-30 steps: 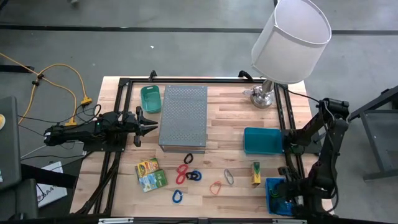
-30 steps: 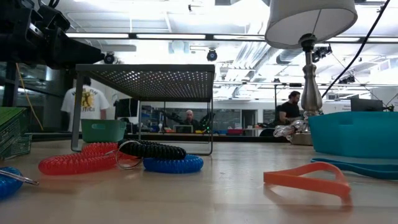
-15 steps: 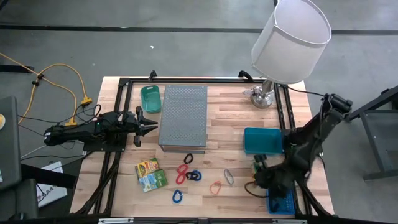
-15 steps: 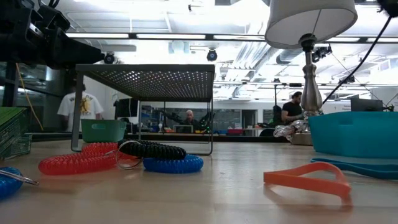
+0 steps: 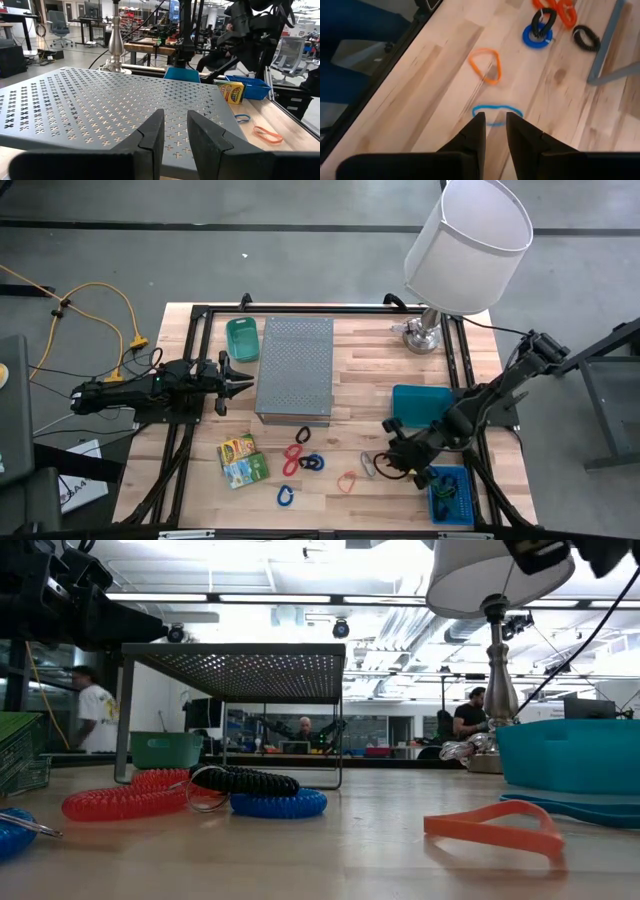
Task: Pick & Place Office Desk Supplies
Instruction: Put the blue rubberband into the blue basket
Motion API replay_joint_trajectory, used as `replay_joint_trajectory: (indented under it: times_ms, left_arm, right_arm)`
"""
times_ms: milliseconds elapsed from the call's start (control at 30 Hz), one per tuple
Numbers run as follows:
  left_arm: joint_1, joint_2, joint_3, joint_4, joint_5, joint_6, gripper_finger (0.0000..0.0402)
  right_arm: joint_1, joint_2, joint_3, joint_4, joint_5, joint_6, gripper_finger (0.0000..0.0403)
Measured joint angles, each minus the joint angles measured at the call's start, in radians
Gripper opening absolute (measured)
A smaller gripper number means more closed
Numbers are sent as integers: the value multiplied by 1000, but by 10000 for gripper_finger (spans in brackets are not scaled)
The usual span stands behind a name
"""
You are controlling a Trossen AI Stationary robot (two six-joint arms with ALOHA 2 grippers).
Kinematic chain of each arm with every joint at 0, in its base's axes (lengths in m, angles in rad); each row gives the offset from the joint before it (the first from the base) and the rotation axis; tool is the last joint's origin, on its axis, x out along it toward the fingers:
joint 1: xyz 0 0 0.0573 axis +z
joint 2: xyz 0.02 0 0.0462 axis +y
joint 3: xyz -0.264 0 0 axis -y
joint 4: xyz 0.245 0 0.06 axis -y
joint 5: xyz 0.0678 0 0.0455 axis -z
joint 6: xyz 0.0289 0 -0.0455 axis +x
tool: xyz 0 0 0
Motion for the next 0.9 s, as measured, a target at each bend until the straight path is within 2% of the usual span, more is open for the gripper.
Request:
replay_joint_trajectory:
  times_ms: [367, 667, 900]
  left_arm:
    - [0, 0, 0, 0, 0, 0, 79]
    - [0, 0, 0, 0, 0, 0, 79]
    - [0, 0, 0, 0, 0, 0, 79]
  right_arm:
    - [-1, 154, 0, 71, 3, -22, 66]
    - [0, 312, 0, 183, -103, -35, 66]
    - [0, 370, 0, 203, -89, -29, 66]
